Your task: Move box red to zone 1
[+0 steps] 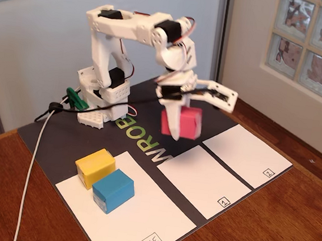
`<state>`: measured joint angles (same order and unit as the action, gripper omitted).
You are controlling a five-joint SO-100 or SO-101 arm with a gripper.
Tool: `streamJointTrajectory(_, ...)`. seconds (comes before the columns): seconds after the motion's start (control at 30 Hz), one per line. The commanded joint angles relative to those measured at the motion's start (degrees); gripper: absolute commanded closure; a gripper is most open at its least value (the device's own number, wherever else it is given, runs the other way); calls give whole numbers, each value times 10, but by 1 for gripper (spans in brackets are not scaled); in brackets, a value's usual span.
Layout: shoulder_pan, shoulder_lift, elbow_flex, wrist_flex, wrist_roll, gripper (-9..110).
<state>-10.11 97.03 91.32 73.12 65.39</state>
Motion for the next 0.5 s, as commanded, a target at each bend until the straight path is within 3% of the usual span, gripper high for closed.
streamJointTrajectory(0.0,-12,-27,-3,-50,11,102)
streamJointTrajectory(0.47,-52,-150,-9,-142,44,102)
